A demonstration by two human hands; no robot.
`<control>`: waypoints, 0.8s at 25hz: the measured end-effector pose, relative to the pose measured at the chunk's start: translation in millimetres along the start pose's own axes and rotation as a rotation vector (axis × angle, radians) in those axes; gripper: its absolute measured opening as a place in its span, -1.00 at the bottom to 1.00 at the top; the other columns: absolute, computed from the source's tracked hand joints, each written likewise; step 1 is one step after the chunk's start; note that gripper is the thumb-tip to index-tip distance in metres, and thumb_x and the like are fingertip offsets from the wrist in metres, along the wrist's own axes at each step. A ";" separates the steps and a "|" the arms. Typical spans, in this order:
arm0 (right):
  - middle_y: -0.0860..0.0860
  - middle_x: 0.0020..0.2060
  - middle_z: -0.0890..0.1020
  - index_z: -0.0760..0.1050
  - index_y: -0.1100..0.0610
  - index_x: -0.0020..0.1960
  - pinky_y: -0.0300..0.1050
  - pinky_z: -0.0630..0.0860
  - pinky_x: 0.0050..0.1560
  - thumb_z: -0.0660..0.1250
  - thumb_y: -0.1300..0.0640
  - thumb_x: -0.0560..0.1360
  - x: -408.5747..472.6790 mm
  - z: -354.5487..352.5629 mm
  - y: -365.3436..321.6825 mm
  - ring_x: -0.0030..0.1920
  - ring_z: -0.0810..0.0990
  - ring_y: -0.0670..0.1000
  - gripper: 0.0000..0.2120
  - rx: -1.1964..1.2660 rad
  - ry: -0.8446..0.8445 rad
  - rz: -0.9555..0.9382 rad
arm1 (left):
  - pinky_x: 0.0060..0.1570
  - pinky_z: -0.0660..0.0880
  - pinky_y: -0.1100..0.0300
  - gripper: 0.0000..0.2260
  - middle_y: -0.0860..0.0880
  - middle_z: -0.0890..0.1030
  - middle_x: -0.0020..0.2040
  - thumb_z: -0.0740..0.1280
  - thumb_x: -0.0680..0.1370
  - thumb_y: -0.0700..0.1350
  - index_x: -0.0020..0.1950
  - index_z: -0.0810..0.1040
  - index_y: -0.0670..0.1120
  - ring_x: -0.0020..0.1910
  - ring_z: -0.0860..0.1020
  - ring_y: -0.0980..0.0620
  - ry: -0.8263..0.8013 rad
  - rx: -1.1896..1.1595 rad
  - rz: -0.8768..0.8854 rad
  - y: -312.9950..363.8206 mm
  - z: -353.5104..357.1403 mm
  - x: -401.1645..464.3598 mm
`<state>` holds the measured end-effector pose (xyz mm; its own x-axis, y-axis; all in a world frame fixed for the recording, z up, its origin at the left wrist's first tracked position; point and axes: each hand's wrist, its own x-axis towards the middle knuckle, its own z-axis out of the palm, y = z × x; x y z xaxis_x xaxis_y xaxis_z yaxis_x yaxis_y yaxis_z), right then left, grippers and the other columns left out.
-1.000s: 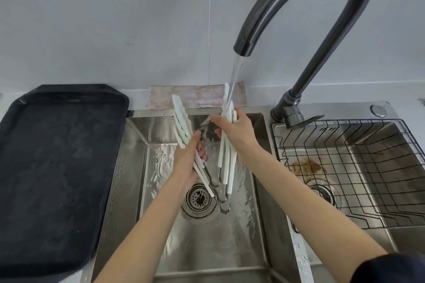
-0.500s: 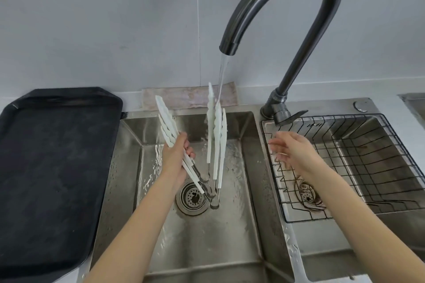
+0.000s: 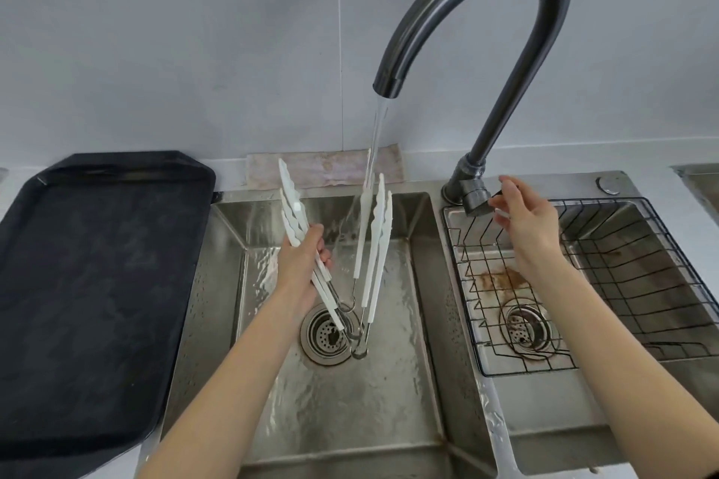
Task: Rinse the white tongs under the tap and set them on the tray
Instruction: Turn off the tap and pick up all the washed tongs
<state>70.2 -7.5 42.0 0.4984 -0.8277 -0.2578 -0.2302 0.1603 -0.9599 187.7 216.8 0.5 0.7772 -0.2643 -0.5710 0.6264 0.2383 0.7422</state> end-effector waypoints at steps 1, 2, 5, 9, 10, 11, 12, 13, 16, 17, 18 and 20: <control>-0.07 -0.27 0.53 0.48 0.16 0.28 -0.31 0.47 -0.14 0.20 0.11 0.57 2.2 1.8 -1.6 -0.20 0.52 -0.16 -0.69 0.002 0.014 -0.003 | -0.63 0.29 0.35 -0.81 0.10 0.35 -0.62 0.27 0.53 -0.23 -0.25 0.37 -0.03 -0.65 0.28 0.18 0.000 0.007 -0.001 0.0 -1.2 -0.3; -0.06 -0.28 0.53 0.48 0.17 0.28 -0.30 0.48 -0.13 0.21 0.11 0.57 5.0 4.2 -3.7 -0.21 0.52 -0.15 -0.69 0.005 0.023 -0.005 | -0.63 0.28 0.35 -0.81 0.10 0.35 -0.62 0.27 0.53 -0.23 -0.25 0.37 -0.03 -0.65 0.28 0.18 0.000 0.013 0.000 0.0 -2.2 -0.9; -0.04 -0.32 0.51 0.48 0.21 0.28 -0.27 0.52 -0.09 0.21 0.12 0.57 9.7 9.2 -11.7 -0.26 0.50 -0.14 -0.68 -0.007 0.030 -0.007 | -0.65 0.29 0.36 -0.81 0.10 0.35 -0.63 0.27 0.53 -0.24 -0.24 0.37 -0.04 -0.67 0.28 0.19 -0.003 0.005 -0.002 1.2 -5.3 -3.4; -0.06 -0.26 0.49 0.19 0.18 0.48 -0.19 0.52 0.10 0.20 0.14 0.57 -3.9 17.4 -15.5 -0.20 0.50 -0.15 -0.49 -0.055 0.098 -0.019 | -0.64 0.29 0.36 -0.80 0.09 0.34 -0.63 0.27 0.54 -0.24 -0.25 0.36 -0.03 -0.66 0.27 0.19 -0.010 -0.010 -0.002 1.8 -4.7 -5.9; -0.07 -0.18 0.50 0.07 0.15 0.52 -0.28 0.48 0.10 0.20 0.14 0.57 -15.2 23.9 -14.3 -0.16 0.50 -0.17 -0.42 -0.084 0.115 -0.046 | -0.64 0.29 0.36 -0.80 0.09 0.34 -0.62 0.27 0.53 -0.24 -0.24 0.36 -0.03 -0.66 0.27 0.19 -0.009 -0.007 0.001 2.0 -4.9 -6.1; -0.06 -0.09 0.50 -0.01 0.13 0.53 -0.41 0.44 0.02 0.20 0.14 0.57 -29.6 32.6 -10.1 -0.14 0.48 -0.22 -0.38 -0.118 0.104 -0.081 | -0.63 0.29 0.36 -0.80 0.09 0.34 -0.62 0.28 0.53 -0.24 -0.24 0.36 -0.03 -0.66 0.27 0.19 -0.010 -0.005 0.002 1.6 -5.3 -6.2; -0.05 -0.01 0.50 -0.04 0.12 0.54 -0.52 0.41 -0.07 0.21 0.14 0.56 -45.5 41.9 -3.9 -0.11 0.48 -0.24 -0.35 -0.155 0.047 -0.113 | -0.63 0.29 0.36 -0.81 0.10 0.33 -0.62 0.28 0.53 -0.23 -0.23 0.36 -0.03 -0.66 0.28 0.19 -0.012 -0.001 0.003 0.9 -6.1 -6.6; -0.01 0.07 0.51 -0.07 0.11 0.54 -0.56 0.40 -0.08 0.22 0.12 0.56 -59.6 53.5 5.4 -0.04 0.50 -0.21 -0.32 -0.199 -0.054 -0.115 | -0.62 0.30 0.36 -0.81 0.11 0.33 -0.61 0.28 0.53 -0.23 -0.23 0.36 -0.03 -0.66 0.28 0.19 -0.018 0.012 0.008 0.3 -7.4 -7.6; 0.04 0.34 0.39 -0.14 0.08 0.55 -0.13 0.38 0.31 0.27 -0.04 0.51 -91.1 85.8 24.8 0.33 0.41 0.01 -0.20 -0.275 -0.421 0.079 | -0.60 0.32 0.34 -0.86 0.07 0.34 -0.54 0.31 0.52 -0.21 -0.19 0.39 -0.05 -0.64 0.31 0.17 -0.035 0.086 0.026 -4.1 -11.6 -11.8; 0.03 0.35 0.38 -0.07 0.09 0.54 -0.06 0.34 0.32 0.30 -0.06 0.49 -94.9 93.1 29.7 0.35 0.38 0.02 -0.21 -0.254 -0.485 0.130 | -0.59 0.33 0.33 -0.87 0.05 0.35 -0.51 0.31 0.52 -0.21 -0.17 0.40 -0.06 -0.63 0.32 0.17 -0.040 0.111 0.031 -5.6 -13.6 -13.2; 0.02 0.28 0.42 0.04 0.12 0.50 -0.09 0.35 0.28 0.32 -0.04 0.48 -94.6 99.0 34.2 0.29 0.42 0.01 -0.27 -0.229 -0.510 0.157 | -0.57 0.34 0.31 -0.88 0.04 0.37 -0.48 0.32 0.52 -0.21 -0.17 0.41 -0.06 -0.62 0.33 0.16 -0.041 0.129 0.037 -6.9 -15.1 -14.2; 0.02 0.02 0.53 0.24 0.20 0.36 -0.14 0.42 0.13 0.37 0.05 0.46 -88.9 104.8 43.0 0.06 0.53 -0.02 -0.44 -0.191 -0.494 0.197 | -0.52 0.34 0.27 -0.88 0.04 0.40 -0.49 0.32 0.51 -0.22 -0.17 0.42 -0.06 -0.61 0.34 0.15 -0.032 0.145 0.031 -10.2 -19.0 -16.1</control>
<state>103.6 129.3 12.1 0.7523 -0.4344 -0.4953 -0.4828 0.1481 -0.8631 169.9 236.3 -4.6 0.7925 -0.2886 -0.5372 0.5849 0.1103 0.8036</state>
